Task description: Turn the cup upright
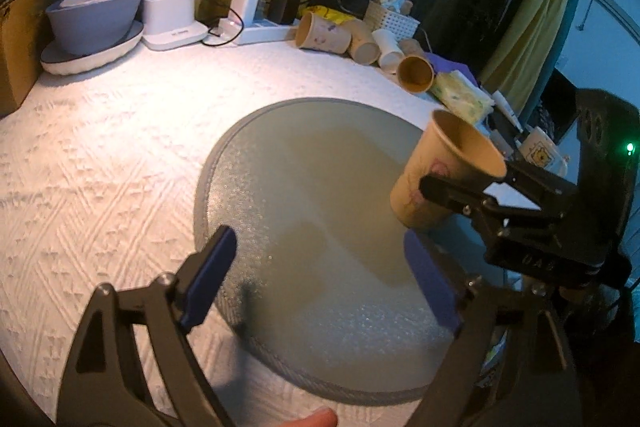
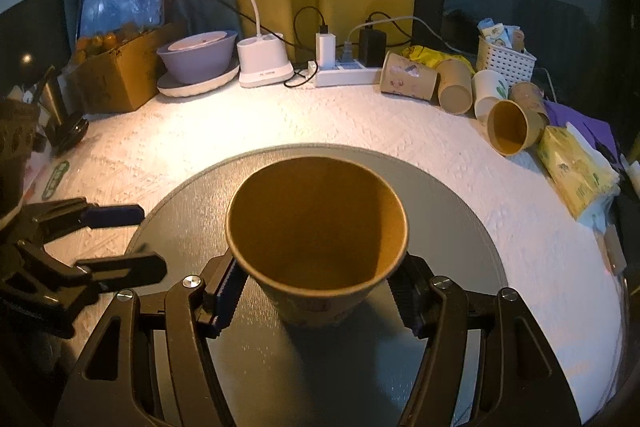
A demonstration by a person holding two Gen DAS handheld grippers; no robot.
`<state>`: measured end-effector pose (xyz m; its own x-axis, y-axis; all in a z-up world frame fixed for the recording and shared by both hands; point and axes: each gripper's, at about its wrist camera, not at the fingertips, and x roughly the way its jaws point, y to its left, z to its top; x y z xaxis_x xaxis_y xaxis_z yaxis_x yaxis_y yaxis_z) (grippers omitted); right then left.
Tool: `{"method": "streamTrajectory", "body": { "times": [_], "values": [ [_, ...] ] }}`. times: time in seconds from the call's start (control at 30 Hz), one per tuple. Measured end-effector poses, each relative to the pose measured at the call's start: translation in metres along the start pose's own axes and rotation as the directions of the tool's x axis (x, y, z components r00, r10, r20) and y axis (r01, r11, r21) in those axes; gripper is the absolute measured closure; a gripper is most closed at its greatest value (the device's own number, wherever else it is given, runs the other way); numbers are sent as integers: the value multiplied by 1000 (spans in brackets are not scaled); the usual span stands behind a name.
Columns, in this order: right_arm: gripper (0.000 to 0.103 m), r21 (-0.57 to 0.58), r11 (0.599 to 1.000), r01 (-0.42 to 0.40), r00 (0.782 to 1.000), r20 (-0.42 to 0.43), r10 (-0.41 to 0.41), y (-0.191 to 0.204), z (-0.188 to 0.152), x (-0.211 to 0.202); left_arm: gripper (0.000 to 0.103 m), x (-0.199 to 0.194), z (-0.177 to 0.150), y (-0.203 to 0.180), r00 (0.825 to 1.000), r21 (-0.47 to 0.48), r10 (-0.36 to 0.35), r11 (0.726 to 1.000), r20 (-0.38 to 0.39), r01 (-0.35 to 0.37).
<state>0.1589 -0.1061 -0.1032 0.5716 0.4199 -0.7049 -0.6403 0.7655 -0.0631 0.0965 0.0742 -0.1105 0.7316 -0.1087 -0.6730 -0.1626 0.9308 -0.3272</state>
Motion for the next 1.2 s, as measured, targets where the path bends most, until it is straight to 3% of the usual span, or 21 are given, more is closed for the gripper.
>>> {"method": "streamTrajectory", "body": {
  "times": [0.17,0.77,1.2],
  "values": [
    [30,8,1000,16,1000,3,-16,2,-8,-9,16,-8,-4,-3,1000,10,14,1000,18,-14],
    [30,22,999,44,998,38,-44,13,-35,-57,15,-52,-20,-33,991,74,46,996,127,-56],
    [30,24,998,59,992,109,-61,24,-44,-104,15,-98,-26,-56,965,121,48,989,259,-82]
  ]
}}
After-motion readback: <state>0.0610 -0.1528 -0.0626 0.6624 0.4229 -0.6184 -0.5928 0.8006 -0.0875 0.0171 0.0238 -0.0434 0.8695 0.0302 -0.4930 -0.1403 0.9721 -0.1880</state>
